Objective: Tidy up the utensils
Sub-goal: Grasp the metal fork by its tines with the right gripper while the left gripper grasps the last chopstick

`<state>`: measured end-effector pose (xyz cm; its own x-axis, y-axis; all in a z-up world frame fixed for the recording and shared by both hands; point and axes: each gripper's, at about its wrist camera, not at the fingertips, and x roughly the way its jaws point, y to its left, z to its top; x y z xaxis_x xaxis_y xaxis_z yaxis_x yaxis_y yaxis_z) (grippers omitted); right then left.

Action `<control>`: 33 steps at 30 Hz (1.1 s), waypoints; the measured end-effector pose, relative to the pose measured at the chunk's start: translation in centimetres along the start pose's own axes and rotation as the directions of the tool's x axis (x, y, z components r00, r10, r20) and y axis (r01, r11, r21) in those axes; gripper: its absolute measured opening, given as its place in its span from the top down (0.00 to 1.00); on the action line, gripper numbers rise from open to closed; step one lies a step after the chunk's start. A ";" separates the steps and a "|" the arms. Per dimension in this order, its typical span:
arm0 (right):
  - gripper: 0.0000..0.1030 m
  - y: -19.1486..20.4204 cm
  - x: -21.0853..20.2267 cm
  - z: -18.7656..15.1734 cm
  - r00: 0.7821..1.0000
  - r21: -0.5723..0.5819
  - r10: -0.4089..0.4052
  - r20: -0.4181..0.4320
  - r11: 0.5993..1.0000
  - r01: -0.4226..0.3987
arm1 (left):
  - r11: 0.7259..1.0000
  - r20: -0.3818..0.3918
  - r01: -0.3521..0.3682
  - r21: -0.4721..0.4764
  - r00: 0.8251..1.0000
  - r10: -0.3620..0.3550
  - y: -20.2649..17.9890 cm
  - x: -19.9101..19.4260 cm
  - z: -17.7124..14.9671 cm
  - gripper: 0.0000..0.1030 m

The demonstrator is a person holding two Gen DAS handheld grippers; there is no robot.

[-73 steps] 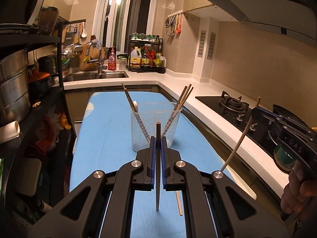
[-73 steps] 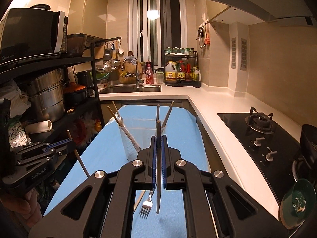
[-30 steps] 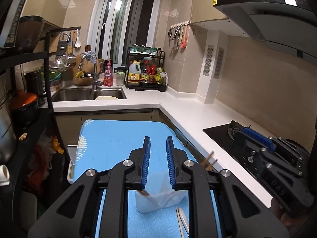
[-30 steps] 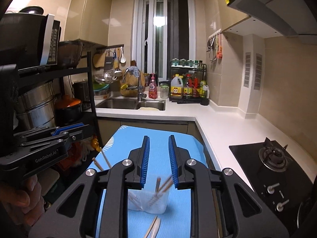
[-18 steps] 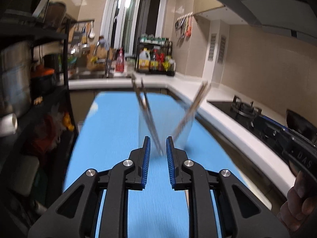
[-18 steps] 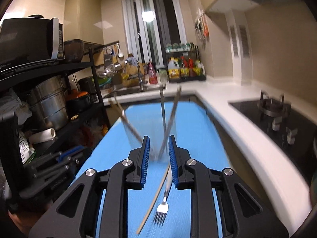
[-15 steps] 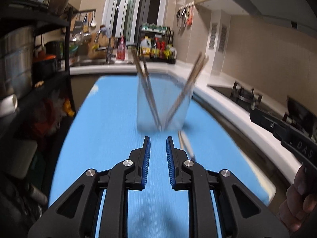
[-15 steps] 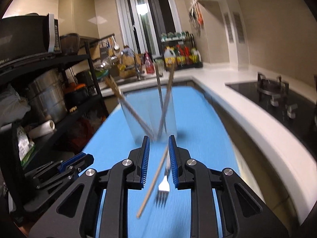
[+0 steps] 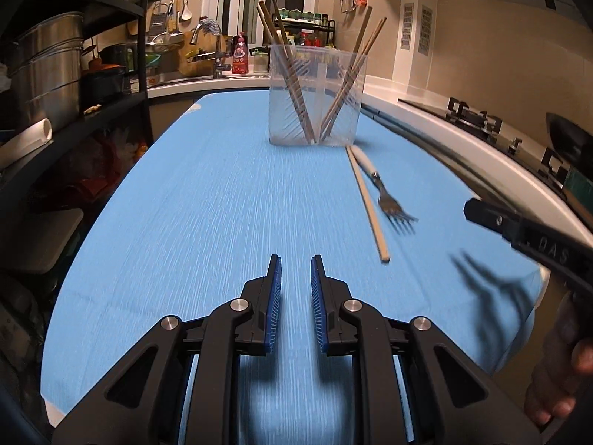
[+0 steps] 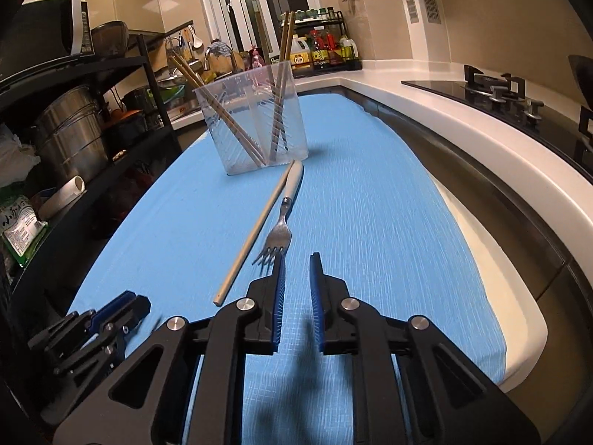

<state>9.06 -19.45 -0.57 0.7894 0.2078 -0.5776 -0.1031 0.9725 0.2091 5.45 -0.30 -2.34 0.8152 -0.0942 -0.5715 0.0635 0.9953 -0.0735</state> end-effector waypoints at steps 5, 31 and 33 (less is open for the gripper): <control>0.83 -0.1 1.1 0.0 0.999 0.028 0.029 -0.042 0.999 -0.028 | 1.000 0.014 -0.023 0.002 1.000 0.023 0.2 0.2 -1.4 0.84; 0.83 0.7 6.5 1.3 0.976 0.246 0.026 -0.218 0.969 0.030 | 0.999 0.074 -0.016 0.052 0.997 0.012 -0.7 0.2 -2.5 0.84; 0.84 -0.1 5.8 1.0 0.978 0.235 0.015 -0.207 0.971 0.035 | 0.998 0.072 -0.018 0.052 0.997 0.015 -0.6 0.2 -2.4 0.84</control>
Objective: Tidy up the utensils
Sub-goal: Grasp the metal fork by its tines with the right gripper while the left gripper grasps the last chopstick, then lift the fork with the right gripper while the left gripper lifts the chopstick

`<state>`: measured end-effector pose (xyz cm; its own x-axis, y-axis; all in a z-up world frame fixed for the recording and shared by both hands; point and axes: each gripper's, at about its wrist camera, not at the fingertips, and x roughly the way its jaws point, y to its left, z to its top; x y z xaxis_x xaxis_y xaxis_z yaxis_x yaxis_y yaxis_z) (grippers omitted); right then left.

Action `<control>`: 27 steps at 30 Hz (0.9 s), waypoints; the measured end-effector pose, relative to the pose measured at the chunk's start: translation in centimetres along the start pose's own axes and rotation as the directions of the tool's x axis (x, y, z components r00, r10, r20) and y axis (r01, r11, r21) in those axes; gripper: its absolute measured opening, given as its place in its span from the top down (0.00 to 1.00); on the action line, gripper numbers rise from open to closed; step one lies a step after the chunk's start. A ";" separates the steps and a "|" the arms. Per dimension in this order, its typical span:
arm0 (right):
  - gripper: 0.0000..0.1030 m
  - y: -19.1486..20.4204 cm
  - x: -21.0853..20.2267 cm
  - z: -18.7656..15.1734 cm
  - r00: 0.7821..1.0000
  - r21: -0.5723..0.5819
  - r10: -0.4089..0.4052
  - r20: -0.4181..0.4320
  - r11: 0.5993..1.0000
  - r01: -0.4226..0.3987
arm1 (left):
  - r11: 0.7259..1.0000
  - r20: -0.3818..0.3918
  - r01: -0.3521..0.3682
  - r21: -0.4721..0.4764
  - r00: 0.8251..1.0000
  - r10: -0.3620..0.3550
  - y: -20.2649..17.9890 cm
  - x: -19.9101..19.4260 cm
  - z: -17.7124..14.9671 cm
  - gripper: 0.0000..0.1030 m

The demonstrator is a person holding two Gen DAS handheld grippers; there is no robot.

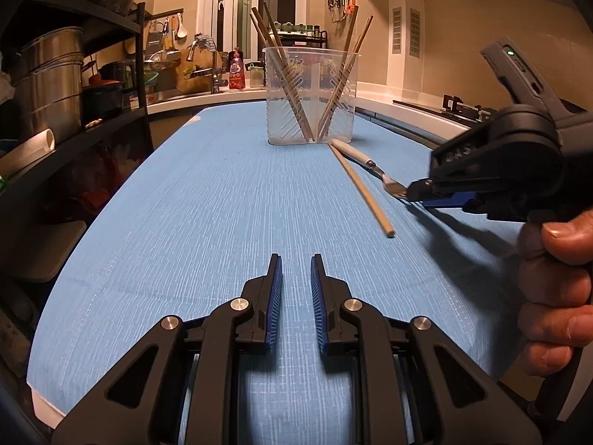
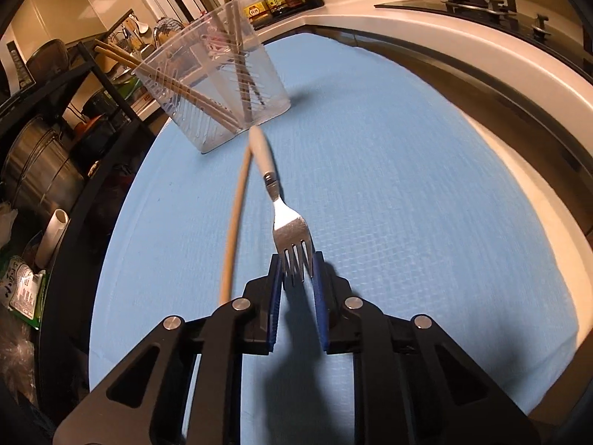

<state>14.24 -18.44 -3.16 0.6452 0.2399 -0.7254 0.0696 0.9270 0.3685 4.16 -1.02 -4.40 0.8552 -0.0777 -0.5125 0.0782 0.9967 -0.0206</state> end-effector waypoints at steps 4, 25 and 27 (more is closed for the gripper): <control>0.84 -1.6 -1.6 -0.6 0.999 -0.044 -0.032 0.042 0.998 0.034 | 0.999 -0.027 0.016 -0.034 0.999 -0.017 0.3 0.3 0.6 0.84; 0.93 -1.1 -4.4 -6.2 0.945 -0.485 -0.069 0.318 0.845 0.225 | 0.999 -0.134 0.029 -0.037 0.990 -0.033 -2.2 4.0 3.7 0.94; 0.95 -0.7 -4.1 -6.7 0.945 -0.510 -0.070 0.318 0.828 0.233 | 0.999 -0.117 0.018 -0.037 0.993 -0.023 -1.5 3.3 3.1 0.94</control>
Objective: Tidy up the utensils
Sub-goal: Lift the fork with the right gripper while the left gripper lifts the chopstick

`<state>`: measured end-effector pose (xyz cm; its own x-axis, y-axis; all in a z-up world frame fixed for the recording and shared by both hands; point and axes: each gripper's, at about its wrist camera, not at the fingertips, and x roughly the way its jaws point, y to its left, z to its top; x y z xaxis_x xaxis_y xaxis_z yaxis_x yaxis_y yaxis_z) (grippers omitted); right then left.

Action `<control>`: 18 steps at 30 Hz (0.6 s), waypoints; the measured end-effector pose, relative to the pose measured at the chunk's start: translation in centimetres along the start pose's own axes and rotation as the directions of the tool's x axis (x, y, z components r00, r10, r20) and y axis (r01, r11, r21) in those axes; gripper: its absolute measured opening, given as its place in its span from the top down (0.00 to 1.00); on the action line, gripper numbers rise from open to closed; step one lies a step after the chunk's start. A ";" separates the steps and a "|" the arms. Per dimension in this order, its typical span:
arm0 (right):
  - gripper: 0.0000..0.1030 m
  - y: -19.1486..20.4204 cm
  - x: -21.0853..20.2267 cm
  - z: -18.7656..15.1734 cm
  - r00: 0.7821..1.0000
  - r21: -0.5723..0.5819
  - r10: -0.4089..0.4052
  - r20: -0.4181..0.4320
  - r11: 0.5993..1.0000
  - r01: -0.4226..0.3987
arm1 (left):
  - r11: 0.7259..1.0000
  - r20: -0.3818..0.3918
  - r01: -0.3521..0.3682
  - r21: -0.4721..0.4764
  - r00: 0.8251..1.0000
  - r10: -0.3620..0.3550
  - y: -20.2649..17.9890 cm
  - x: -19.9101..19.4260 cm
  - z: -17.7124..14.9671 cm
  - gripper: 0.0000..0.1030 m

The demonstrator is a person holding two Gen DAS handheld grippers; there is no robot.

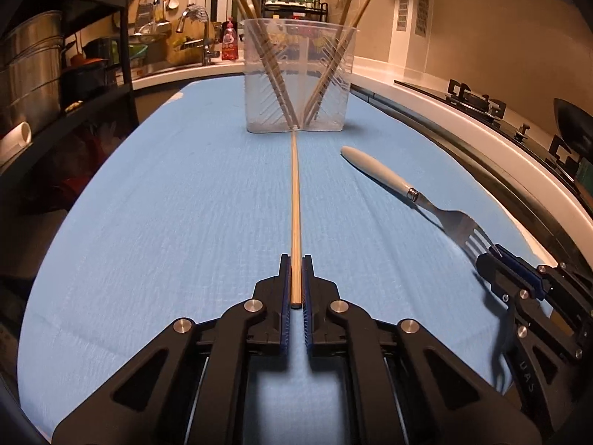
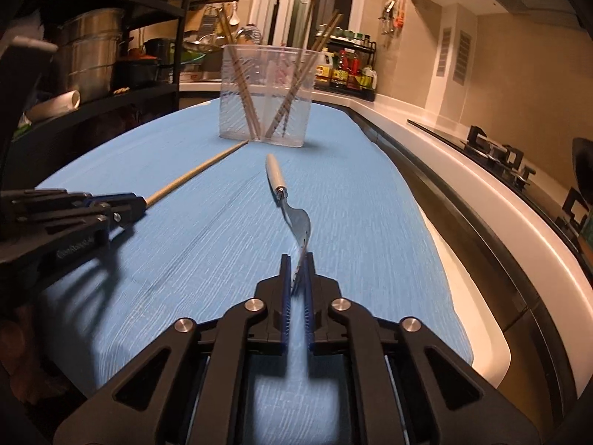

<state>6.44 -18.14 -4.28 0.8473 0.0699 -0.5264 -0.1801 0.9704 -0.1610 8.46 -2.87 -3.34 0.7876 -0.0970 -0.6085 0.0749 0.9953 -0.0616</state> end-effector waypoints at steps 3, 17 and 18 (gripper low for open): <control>0.95 0.4 0.0 -0.2 1.000 -0.006 0.006 0.002 1.000 -0.006 | 1.000 0.024 -0.008 -0.011 1.000 0.008 1.0 -1.1 -0.9 0.94; 0.93 -0.3 0.8 0.5 1.000 0.127 0.012 -0.028 0.992 -0.009 | 1.000 0.056 -0.010 -0.008 0.998 0.010 1.4 -1.4 -1.4 0.94; 0.93 -0.3 0.8 0.4 1.000 0.129 0.011 -0.030 0.992 -0.007 | 1.000 0.057 -0.011 -0.008 0.998 0.011 1.4 -1.3 -1.3 0.94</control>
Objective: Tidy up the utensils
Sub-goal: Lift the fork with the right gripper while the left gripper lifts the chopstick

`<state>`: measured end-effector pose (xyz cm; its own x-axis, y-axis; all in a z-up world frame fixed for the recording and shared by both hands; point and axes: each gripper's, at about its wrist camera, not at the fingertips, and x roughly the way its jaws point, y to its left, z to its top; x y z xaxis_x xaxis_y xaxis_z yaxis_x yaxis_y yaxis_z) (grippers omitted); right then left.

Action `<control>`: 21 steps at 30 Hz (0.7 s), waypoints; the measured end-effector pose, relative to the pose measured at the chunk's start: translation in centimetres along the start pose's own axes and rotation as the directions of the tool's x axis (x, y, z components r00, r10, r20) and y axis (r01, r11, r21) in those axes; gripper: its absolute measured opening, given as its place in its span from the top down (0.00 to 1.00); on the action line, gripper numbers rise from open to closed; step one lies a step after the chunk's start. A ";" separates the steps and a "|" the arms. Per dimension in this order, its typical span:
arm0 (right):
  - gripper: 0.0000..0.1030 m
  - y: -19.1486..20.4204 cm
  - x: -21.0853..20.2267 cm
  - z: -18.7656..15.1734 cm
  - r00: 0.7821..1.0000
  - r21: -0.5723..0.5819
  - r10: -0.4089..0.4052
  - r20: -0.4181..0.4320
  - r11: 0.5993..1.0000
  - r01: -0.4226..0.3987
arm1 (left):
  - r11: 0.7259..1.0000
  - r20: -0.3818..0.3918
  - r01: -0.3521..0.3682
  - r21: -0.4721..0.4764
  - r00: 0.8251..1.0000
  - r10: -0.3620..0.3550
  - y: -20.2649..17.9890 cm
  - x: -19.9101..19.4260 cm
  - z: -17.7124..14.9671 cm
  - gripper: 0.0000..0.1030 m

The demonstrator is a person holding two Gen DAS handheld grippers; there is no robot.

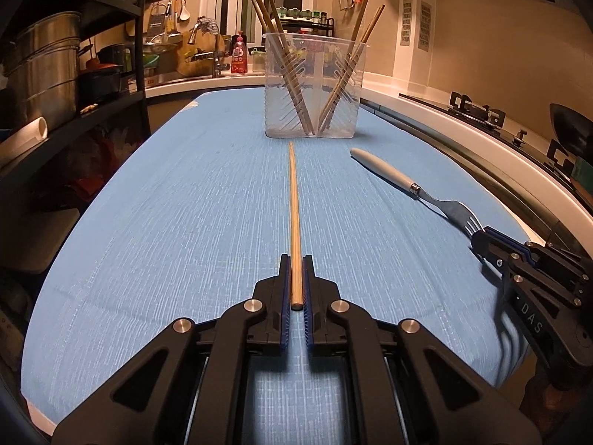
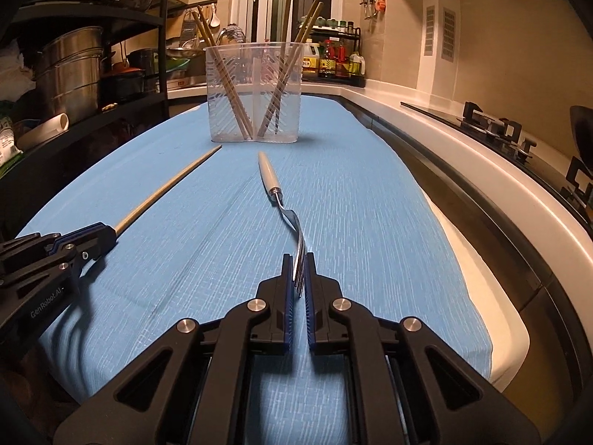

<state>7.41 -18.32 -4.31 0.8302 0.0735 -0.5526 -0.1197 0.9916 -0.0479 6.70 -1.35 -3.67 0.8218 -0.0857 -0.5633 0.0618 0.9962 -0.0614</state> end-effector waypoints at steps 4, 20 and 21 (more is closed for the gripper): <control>0.93 -0.1 0.3 0.0 1.000 0.019 0.001 -0.006 1.000 -0.001 | 1.000 0.001 0.001 0.001 1.000 -0.001 0.0 0.0 0.0 0.93; 0.95 -0.9 -1.7 -1.1 0.999 0.070 -0.027 -0.041 0.997 0.030 | 1.000 0.016 -0.007 0.013 1.000 0.007 0.5 -1.4 -0.9 0.94; 0.94 -0.8 -1.8 -1.2 0.999 0.071 -0.026 -0.042 0.997 0.029 | 1.000 0.020 -0.006 0.016 1.000 0.006 0.5 -1.6 -1.2 0.94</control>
<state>5.32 -19.43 -4.27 0.8097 0.0436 -0.5853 -0.0568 0.9984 -0.0041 4.75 -0.71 -3.73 0.8335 -0.0798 -0.5467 0.0660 0.9968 -0.0448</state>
